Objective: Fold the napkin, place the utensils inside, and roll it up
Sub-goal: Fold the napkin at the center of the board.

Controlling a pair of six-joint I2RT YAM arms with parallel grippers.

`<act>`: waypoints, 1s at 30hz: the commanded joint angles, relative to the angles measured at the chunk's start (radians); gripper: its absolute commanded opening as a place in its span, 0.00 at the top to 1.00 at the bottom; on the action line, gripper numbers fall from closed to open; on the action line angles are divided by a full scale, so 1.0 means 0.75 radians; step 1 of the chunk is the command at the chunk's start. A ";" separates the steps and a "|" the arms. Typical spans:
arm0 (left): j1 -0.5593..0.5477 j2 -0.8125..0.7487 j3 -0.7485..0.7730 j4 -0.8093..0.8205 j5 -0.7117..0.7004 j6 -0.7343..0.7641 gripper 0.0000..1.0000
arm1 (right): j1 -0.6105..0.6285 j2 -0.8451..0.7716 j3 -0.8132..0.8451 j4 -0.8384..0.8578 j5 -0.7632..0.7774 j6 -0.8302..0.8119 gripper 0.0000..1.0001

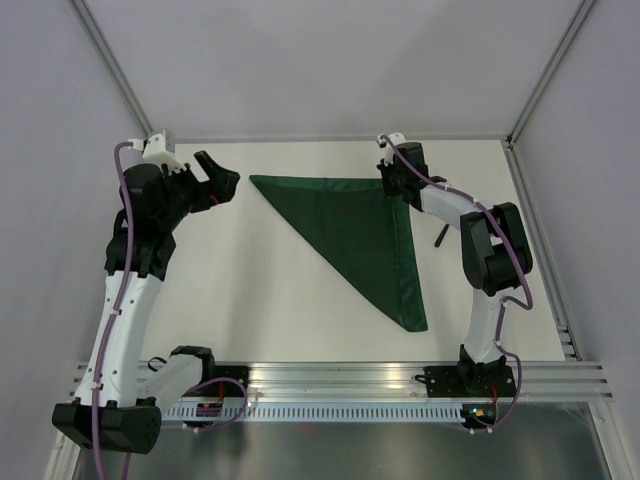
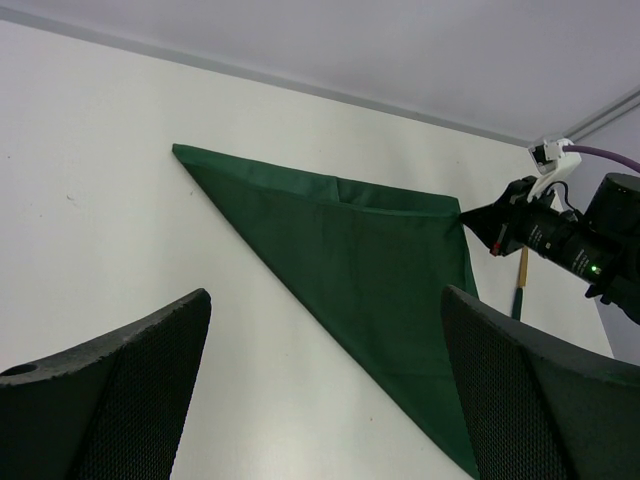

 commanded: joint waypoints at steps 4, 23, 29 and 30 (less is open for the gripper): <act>0.000 0.016 0.001 0.052 0.043 -0.042 0.00 | -0.041 0.035 0.079 0.065 0.005 0.008 1.00; 0.000 0.047 0.001 0.072 0.057 -0.039 0.00 | -0.094 0.068 0.122 0.067 0.009 0.029 1.00; 0.000 0.051 0.001 0.078 0.055 -0.039 0.00 | -0.100 0.078 0.140 0.063 0.011 0.033 1.00; 0.000 0.053 0.001 0.079 0.055 -0.039 0.00 | -0.102 0.084 0.149 0.061 0.009 0.033 1.00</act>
